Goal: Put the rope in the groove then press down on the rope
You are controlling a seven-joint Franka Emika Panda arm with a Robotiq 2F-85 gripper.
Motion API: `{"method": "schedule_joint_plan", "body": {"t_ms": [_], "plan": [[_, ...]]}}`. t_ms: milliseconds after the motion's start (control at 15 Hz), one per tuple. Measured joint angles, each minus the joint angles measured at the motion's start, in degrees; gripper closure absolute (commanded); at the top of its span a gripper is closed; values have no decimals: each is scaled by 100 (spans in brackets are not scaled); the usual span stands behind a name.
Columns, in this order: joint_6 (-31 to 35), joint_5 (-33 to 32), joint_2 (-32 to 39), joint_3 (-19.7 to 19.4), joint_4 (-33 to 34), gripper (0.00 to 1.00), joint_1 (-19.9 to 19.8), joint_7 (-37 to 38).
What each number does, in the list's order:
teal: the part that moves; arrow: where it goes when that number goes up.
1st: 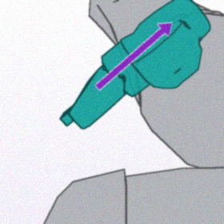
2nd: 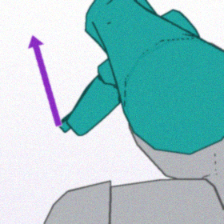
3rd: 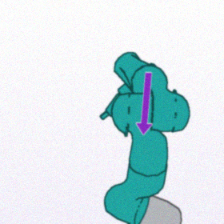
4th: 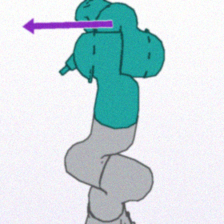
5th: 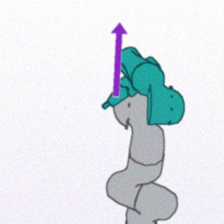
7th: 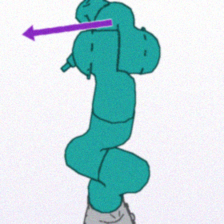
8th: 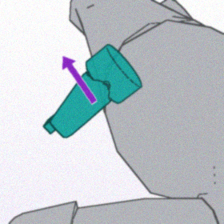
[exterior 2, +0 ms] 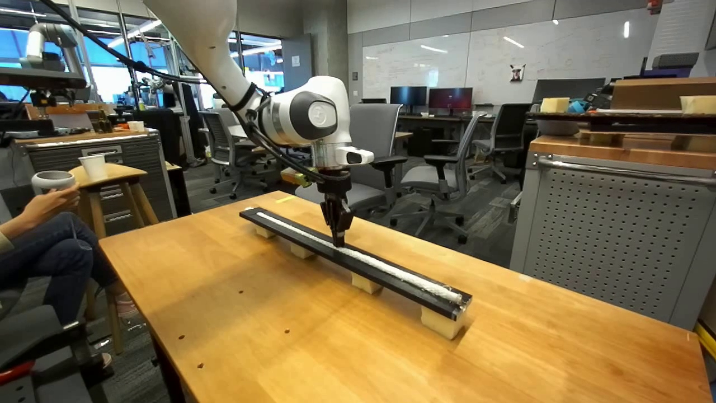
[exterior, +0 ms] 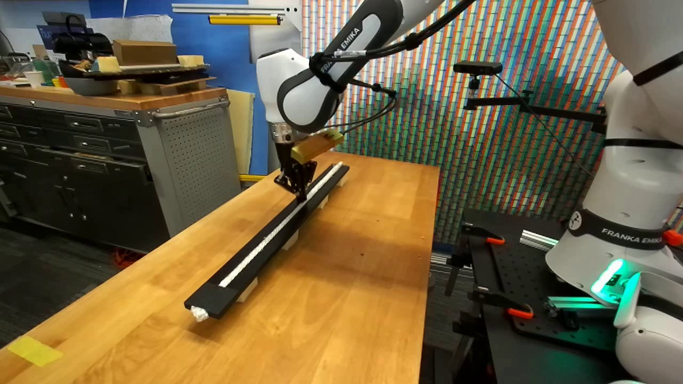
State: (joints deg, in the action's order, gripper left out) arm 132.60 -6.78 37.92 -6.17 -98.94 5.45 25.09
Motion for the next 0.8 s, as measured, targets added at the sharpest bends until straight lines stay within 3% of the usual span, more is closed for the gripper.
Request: {"method": "schedule_joint_plan", "body": {"t_ms": [800], "plan": [[90,238,-131,-34,-163,90,-71,-12]]}}
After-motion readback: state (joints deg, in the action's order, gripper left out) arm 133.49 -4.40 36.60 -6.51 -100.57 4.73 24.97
